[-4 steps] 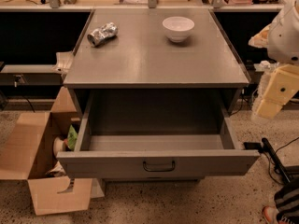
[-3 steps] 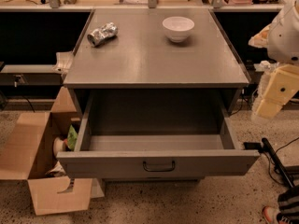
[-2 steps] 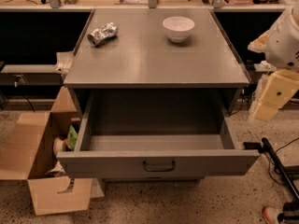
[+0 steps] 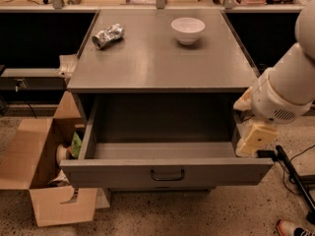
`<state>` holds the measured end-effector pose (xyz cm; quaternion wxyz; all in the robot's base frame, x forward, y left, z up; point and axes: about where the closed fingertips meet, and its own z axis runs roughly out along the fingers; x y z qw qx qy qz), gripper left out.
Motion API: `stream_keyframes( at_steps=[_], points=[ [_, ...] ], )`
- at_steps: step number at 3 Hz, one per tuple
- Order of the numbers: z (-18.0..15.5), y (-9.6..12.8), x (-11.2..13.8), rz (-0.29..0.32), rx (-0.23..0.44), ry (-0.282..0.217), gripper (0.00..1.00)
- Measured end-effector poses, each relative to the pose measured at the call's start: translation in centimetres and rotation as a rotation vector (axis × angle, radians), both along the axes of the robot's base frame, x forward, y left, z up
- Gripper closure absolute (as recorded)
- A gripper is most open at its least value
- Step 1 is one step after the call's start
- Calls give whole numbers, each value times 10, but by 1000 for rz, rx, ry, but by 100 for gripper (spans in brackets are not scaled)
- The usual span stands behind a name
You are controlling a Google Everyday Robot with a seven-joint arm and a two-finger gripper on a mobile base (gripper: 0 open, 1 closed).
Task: Close top drawer
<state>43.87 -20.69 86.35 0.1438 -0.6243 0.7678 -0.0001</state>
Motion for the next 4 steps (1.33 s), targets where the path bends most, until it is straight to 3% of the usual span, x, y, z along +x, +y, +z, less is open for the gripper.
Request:
stream_keyframes(
  at_steps=[2, 3, 4],
  points=[
    [-92, 20, -17, 84, 45, 83, 80],
    [-125, 22, -25, 83, 59, 123, 100],
    [-145, 23, -38, 81, 75, 149, 100]
  ],
)
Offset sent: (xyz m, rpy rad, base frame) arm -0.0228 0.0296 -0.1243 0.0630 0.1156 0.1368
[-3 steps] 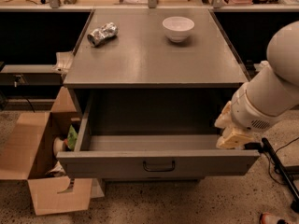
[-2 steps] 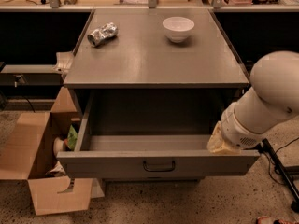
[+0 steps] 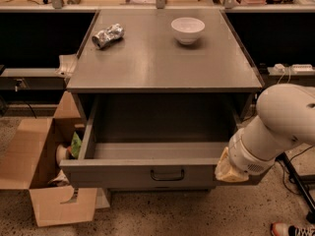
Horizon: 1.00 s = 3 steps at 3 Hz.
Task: Close top drawer
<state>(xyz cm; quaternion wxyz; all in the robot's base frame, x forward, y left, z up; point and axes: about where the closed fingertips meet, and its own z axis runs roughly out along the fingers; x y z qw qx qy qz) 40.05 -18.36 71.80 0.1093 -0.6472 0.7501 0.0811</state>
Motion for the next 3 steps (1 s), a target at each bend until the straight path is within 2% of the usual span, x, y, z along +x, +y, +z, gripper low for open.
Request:
stream_keyframes(
  at_steps=[1, 2, 3],
  points=[
    [-30, -4, -11, -9, -34, 24, 100],
    [-67, -15, -9, -41, -72, 42, 100],
    [-86, -19, 4, -80, -75, 23, 100]
  ],
)
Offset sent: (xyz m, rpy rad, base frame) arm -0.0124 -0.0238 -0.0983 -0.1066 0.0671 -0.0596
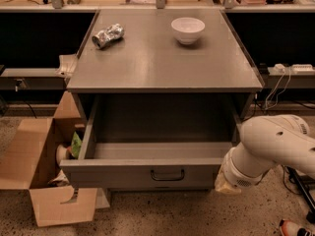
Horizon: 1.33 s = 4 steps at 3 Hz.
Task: Close top drawer
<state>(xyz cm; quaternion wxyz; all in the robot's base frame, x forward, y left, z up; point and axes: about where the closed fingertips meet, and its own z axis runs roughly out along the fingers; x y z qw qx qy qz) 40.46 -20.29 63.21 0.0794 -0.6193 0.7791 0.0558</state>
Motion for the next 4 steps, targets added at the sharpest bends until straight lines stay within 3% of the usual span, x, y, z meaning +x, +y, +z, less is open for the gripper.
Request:
stream_keyframes(
  at_steps=[2, 3, 4],
  points=[
    [0, 0, 1, -1, 1, -2, 59],
    [0, 0, 1, -1, 1, -2, 28],
    [0, 0, 1, -1, 1, -2, 3]
  ],
)
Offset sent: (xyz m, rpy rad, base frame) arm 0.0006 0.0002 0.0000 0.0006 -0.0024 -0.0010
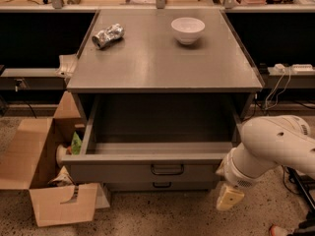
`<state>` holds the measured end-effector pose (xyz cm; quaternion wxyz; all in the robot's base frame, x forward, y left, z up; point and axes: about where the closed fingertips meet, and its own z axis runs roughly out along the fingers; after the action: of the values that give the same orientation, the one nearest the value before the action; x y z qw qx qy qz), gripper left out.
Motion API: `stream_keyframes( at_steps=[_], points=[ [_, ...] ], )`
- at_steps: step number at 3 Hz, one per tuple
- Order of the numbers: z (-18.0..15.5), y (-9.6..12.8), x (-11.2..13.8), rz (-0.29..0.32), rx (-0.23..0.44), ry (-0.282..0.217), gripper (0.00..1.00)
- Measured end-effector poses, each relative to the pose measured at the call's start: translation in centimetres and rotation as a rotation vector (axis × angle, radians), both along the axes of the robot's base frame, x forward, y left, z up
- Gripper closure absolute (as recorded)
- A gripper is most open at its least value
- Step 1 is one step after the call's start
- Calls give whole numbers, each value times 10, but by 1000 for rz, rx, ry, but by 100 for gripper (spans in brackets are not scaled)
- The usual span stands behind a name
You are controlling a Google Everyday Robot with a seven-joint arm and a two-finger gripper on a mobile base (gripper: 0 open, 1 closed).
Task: Close top drawer
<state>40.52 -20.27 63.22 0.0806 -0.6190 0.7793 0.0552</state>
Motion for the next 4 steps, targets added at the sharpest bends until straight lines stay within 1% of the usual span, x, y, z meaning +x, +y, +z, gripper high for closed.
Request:
stream_keyframes(
  at_steps=[1, 2, 3, 4],
  points=[
    [0, 0, 0, 0, 0, 0, 0],
    [2, 0, 4, 8, -1, -11, 2],
    [10, 3, 23, 44, -4, -58, 24],
    [6, 3, 58, 121, -10, -79, 47]
  ],
)
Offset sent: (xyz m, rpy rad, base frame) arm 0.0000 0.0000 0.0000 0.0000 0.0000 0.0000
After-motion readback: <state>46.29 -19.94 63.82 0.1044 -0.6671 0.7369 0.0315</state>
